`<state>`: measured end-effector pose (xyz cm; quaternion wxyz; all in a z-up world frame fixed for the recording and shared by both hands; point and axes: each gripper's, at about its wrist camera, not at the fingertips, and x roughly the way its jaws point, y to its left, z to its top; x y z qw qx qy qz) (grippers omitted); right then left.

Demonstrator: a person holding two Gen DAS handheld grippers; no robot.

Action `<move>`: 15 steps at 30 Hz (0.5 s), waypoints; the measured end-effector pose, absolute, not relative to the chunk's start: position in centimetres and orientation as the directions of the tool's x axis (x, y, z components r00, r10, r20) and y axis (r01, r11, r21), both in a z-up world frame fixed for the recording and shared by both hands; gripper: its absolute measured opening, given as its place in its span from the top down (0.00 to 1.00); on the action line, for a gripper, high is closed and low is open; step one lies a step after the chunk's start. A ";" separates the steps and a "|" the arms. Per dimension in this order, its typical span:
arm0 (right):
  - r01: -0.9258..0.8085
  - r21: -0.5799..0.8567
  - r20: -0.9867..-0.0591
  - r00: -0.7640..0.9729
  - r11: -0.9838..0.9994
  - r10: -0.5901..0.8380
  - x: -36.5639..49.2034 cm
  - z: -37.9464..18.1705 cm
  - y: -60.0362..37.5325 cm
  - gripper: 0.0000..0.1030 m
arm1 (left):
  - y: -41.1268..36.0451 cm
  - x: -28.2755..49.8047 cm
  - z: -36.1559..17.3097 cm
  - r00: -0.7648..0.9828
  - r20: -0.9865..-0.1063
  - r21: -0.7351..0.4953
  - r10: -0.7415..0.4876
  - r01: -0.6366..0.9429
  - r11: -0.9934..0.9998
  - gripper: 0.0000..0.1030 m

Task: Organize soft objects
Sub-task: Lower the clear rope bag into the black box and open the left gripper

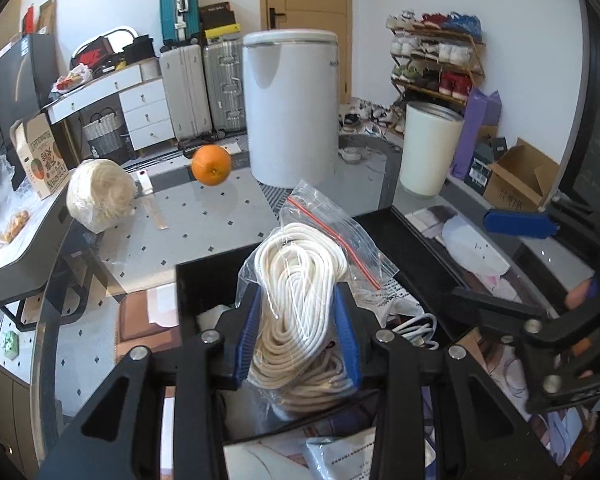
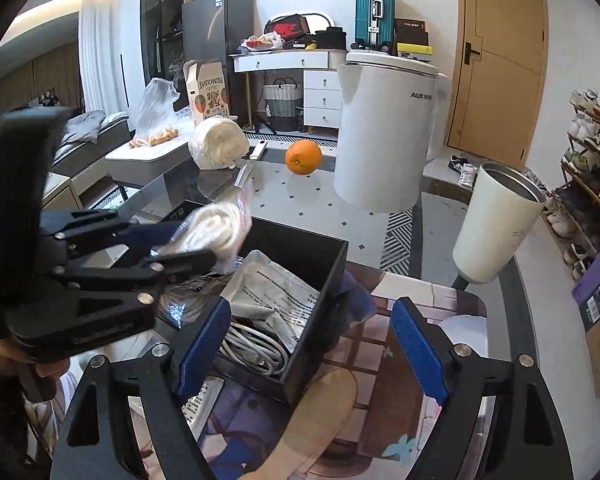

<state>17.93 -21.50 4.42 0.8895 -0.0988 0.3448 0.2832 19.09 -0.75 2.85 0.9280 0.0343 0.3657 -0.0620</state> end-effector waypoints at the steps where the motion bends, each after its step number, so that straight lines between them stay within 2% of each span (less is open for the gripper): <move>1: -0.570 0.020 -0.669 0.602 0.821 0.435 18.0 4.4 -21.6 0.18 | -0.9 19.3 2.5 0.717 -0.692 0.028 -0.084 0.143 0.989 0.66; 5: -0.568 0.025 -0.670 0.601 0.822 0.436 17.8 4.4 -22.0 0.18 | -1.2 19.7 1.3 0.694 -0.717 0.044 -0.069 0.144 0.989 0.63; 12: -0.562 0.028 -0.671 0.603 0.827 0.432 17.7 4.4 -22.0 0.18 | -0.6 20.2 1.0 0.677 -0.730 0.001 -0.093 0.137 0.991 0.57; 14: -0.562 0.030 -0.670 0.602 0.827 0.434 17.7 4.4 -22.0 0.18 | -0.6 20.0 1.2 0.682 -0.726 0.004 -0.090 0.136 0.991 0.41; 15: -0.560 0.033 -0.669 0.603 0.828 0.434 17.6 4.4 -22.1 0.18 | -0.6 19.8 1.4 0.684 -0.723 -0.002 -0.094 0.134 0.991 0.41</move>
